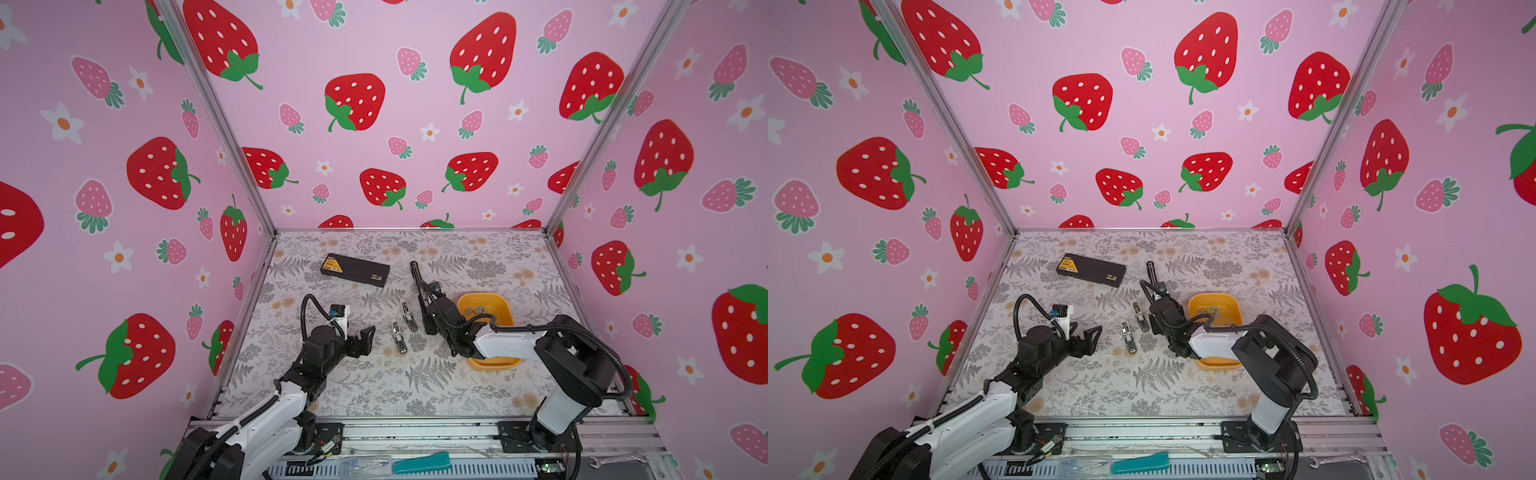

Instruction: Load the staples into the stapler

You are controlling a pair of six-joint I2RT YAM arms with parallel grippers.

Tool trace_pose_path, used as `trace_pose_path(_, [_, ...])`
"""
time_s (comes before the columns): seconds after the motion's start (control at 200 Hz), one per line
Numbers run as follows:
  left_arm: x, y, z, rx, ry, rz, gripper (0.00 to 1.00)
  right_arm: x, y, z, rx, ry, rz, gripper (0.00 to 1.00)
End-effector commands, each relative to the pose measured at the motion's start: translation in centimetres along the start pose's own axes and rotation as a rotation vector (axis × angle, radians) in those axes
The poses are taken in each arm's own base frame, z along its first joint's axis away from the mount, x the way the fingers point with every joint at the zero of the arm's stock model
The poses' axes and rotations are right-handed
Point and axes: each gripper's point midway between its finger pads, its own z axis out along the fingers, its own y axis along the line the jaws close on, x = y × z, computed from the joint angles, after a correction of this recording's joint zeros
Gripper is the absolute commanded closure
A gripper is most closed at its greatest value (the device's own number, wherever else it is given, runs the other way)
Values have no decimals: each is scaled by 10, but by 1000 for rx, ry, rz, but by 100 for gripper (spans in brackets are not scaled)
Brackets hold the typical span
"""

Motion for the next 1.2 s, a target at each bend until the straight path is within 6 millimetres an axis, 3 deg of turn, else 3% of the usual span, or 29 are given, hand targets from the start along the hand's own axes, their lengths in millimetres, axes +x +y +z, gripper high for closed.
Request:
trace_pose_path(0.0, [-19,-4,1,4,-46,13,5,-7,3,5,-7,-10,6,96])
trace_pose_path(1.196, [-18,-3,2,-2,-38,11,6,-3,0,11,-12,6,16,96])
